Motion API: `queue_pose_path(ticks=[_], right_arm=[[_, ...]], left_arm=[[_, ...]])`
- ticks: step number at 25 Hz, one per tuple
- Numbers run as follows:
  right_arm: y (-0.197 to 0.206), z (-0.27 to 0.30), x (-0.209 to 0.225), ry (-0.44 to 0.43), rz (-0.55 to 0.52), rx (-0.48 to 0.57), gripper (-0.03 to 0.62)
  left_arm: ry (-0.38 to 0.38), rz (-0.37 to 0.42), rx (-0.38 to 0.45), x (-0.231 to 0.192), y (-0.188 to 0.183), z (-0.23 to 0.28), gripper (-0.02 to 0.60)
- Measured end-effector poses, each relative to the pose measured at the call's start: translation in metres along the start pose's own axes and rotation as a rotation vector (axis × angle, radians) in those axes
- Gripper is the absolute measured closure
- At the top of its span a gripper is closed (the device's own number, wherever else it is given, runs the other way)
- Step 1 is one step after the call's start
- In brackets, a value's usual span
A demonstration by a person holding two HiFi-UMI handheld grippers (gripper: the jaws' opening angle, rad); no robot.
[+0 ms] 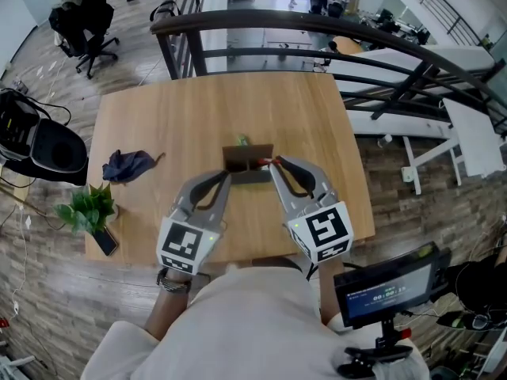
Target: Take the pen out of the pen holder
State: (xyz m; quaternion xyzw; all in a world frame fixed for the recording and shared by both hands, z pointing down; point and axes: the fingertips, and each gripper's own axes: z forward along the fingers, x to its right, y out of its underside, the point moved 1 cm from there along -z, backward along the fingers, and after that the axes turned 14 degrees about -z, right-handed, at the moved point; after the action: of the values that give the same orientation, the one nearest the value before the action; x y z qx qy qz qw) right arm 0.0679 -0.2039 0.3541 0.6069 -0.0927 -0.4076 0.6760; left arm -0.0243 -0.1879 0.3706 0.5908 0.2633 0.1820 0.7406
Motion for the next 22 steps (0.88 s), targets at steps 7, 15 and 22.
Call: queue_pose_path(ticks=[7,15,22], right_arm=[[-0.0026,-0.0003,-0.0012,-0.005,-0.005,0.000,0.557],[-0.0030,0.0019,-0.0020,-0.006,-0.005,-0.003,0.557],[-0.0029,0.0034,-0.0040,-0.006,-0.005,-0.008,0.557]], left_arm=[[0.005,0.003,0.000,0.0008,-0.0004,0.0001,0.581],[0.009,0.004,0.004,-0.0018,-0.0016,0.0001,0.581],[0.009,0.003,0.004,-0.0045,-0.0011,-0.0014,0.582]])
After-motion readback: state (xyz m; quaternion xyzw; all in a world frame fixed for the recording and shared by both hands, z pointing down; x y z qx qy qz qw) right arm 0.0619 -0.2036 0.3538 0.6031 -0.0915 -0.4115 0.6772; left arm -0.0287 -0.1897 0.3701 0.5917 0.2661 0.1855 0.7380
